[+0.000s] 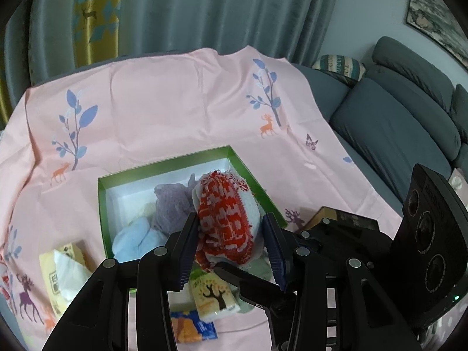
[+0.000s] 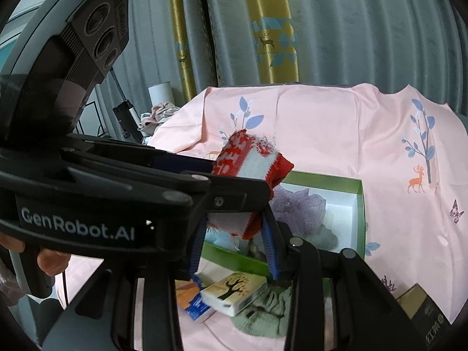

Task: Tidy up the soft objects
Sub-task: 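Carry the red-and-white sock over the green box with both grippers, then open both grippers to release the sock onto the purple pouf, then withdraw both grippers from the green box, then reach both grippers to the colourful tissue pack and close on it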

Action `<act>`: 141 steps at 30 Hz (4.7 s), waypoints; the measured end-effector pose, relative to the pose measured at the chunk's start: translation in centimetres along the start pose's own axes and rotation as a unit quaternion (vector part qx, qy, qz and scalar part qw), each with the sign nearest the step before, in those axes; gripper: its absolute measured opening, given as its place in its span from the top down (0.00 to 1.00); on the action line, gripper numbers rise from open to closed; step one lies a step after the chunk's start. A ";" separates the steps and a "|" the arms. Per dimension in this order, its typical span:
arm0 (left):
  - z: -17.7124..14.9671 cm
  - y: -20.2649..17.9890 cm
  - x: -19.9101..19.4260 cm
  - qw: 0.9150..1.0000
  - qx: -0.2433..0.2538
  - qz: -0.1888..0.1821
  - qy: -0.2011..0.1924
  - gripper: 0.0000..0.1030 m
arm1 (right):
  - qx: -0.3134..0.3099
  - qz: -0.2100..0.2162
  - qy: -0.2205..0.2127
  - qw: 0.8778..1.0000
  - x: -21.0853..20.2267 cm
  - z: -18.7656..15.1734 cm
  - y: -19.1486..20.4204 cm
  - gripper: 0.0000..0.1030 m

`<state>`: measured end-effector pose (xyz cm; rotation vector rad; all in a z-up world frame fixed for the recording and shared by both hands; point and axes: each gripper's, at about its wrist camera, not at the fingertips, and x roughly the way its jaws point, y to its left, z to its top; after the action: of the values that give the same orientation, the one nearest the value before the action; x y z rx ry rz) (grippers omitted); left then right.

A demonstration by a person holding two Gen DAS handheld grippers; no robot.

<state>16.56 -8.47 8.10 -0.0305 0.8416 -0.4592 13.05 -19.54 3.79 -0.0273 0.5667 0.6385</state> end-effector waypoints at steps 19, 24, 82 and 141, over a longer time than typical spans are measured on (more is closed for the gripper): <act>1.4 4.6 8.8 0.998 -0.028 0.016 0.053 0.57 | 0.071 0.000 0.063 0.995 8.3 -1.1 -4.3 0.66; 1.1 5.5 10.2 0.997 -0.034 0.018 0.067 0.57 | 0.070 -0.001 0.083 0.994 9.9 -1.6 -4.5 0.65; -1.1 6.3 3.5 0.993 -0.075 0.089 0.034 0.11 | 0.066 -0.117 0.076 0.988 3.7 -1.6 -2.3 0.01; -19.4 3.7 -4.8 0.988 -0.147 0.012 0.035 0.03 | 0.053 -0.153 0.094 0.982 -7.1 -12.5 7.7 0.01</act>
<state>1.16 -0.17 -2.24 -0.2763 0.9731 -0.3117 -2.19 -19.74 -2.07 -0.0737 0.7621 0.3055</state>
